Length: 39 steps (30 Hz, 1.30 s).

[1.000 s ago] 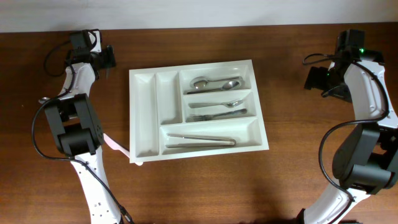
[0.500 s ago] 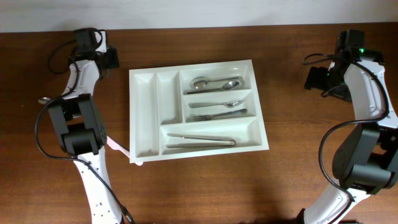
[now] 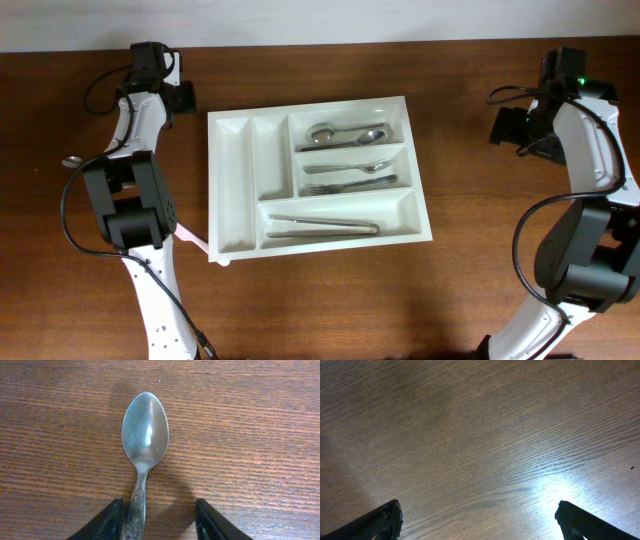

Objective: Pack container

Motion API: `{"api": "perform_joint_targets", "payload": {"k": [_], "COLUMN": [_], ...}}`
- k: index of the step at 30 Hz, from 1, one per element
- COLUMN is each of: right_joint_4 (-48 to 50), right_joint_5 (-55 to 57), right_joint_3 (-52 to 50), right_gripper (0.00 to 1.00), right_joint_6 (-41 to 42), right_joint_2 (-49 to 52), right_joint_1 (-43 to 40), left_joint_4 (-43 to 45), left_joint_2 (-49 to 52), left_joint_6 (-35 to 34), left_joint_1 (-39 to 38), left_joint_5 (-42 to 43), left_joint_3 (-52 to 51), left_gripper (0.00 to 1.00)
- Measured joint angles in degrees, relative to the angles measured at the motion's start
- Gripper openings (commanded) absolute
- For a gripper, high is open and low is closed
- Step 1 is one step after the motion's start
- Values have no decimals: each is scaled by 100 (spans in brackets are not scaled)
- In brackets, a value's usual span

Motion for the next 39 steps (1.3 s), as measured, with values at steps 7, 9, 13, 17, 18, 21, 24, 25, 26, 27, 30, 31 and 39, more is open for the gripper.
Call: {"api": "perform_joint_targets", "payload": {"k": [7, 9, 13, 17, 18, 21, 24, 25, 26, 27, 30, 31, 39], "right_joint_4": [2, 2, 2, 2, 2, 0, 0, 2, 0, 0, 2, 2, 2], "right_joint_5": [0, 0, 0, 0, 0, 0, 0, 0, 0, -2, -2, -2, 0], "right_joint_3": [0, 0, 0, 0, 0, 0, 0, 0, 0, 0, 0, 0, 0], "right_gripper": [99, 99, 99, 99, 99, 99, 99, 99, 99, 99, 99, 99, 99], "right_joint_6": [-2, -4, -7, -4, -4, -2, -4, -4, -2, -4, -4, -4, -2], "right_joint_2": [0, 0, 0, 0, 0, 0, 0, 0, 0, 0, 0, 0, 0], "right_joint_1": [0, 0, 0, 0, 0, 0, 0, 0, 0, 0, 0, 0, 0], "left_joint_4": [-125, -157, -234, -308, -334, -389, -455, -476, -494, -507, -557, -570, -737], "left_joint_2": [-11, -11, -24, -42, -44, -48, -59, -63, -63, -63, -66, -70, -96], "left_joint_6": [-22, -24, -42, -44, -44, -44, -63, -61, -61, -63, -63, -63, -63], "left_joint_1": [0, -7, -7, -7, -7, -7, -4, -4, -4, -4, -4, -4, -4], "left_joint_5": [-68, -87, -105, -118, -125, -129, -136, -140, -144, -146, -153, -155, -186], "left_joint_3": [22, 28, 31, 33, 33, 46, 48, 50, 52, 52, 63, 63, 70], "left_gripper": [41, 40, 34, 33, 33, 30, 24, 24, 23, 22, 22, 21, 19]}}
